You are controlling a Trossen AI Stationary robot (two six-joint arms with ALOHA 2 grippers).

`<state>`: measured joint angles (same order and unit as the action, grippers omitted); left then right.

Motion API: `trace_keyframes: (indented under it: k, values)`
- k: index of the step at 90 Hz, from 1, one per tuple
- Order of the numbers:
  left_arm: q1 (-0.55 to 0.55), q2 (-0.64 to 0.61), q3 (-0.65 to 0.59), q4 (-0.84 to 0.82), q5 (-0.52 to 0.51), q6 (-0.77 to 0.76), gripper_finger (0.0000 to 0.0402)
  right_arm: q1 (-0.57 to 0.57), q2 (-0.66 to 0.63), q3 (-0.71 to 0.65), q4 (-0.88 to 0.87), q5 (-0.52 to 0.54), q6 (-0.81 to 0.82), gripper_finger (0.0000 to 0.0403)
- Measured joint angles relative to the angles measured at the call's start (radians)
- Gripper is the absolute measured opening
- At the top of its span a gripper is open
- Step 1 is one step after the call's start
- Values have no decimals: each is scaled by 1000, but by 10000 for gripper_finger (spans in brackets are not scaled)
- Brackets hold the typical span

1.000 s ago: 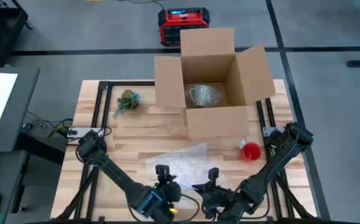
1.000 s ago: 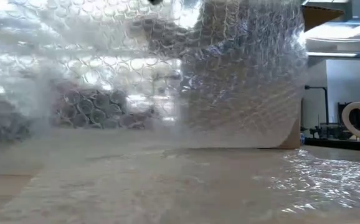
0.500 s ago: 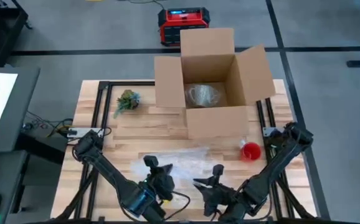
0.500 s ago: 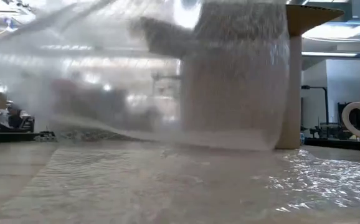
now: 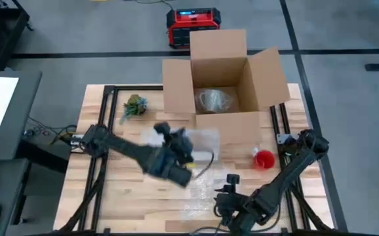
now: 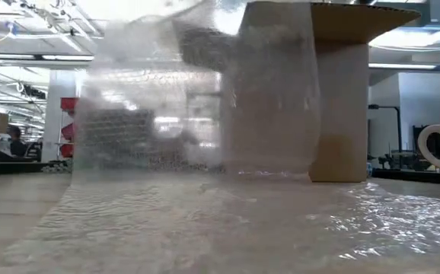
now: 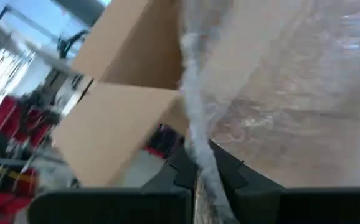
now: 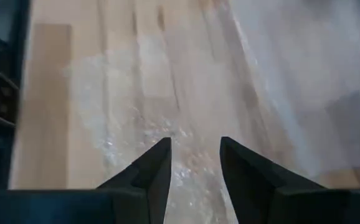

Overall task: Wrap mug
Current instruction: Prepare the transparent bubble wrap

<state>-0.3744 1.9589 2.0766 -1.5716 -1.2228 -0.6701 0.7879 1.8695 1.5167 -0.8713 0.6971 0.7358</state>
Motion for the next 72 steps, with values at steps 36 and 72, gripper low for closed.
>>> trace_keyframes:
  k: [36, 72]
  values:
    - [193, -188, 0, 0, -21, 101, 0, -83, -1, -159, 243, -176, -34, 128]
    - [263, -234, 0, 0, 39, 125, 8, -186, 1, -370, 539, -305, -40, 121]
